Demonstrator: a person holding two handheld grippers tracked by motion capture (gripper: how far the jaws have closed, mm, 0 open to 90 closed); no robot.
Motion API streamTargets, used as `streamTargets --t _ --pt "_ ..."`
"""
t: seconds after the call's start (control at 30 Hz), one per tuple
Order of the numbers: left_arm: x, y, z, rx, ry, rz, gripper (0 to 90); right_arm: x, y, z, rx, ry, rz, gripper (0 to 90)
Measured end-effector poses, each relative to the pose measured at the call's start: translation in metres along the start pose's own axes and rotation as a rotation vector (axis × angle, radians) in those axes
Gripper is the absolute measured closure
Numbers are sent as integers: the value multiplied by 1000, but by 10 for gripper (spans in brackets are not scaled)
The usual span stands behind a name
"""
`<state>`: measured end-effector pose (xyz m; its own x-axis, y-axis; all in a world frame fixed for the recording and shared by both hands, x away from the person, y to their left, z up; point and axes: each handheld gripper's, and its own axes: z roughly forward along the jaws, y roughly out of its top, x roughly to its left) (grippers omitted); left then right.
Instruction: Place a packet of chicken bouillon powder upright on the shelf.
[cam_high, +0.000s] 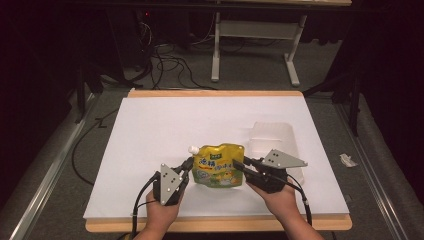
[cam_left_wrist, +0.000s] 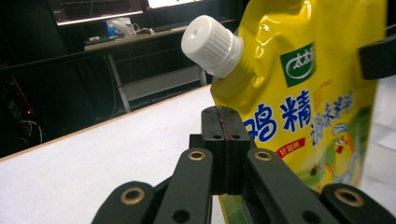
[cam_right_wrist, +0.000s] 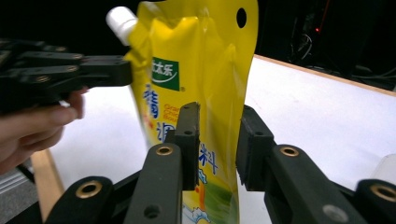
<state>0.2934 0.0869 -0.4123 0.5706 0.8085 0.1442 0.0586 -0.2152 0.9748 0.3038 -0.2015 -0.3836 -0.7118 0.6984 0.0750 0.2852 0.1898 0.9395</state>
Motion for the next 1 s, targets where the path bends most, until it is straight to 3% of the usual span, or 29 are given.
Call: streamTargets --t 0.33,0.4,0.57,0.7,0.73,1.0 --pt "-1 -2 -3 10 -20 -14 900 12 -14 -9 -22 40 -50 772" --pt "0 -2 -4 9 -26 -22 900 12 -16 -10 -30 76 -50 740" --pt "1 -2 -6 12 -39 -56 896 13 -20 -2 -1 102 -45 696" --pt "4 -3 -6 25 -46 -73 846 12 -20 4 27 116 -34 672" --pt "5 -4 -5 45 -53 -78 800 12 -21 8 46 113 -27 681" --pt "14 -9 -5 96 -57 -83 625 16 -23 18 68 110 -36 697"
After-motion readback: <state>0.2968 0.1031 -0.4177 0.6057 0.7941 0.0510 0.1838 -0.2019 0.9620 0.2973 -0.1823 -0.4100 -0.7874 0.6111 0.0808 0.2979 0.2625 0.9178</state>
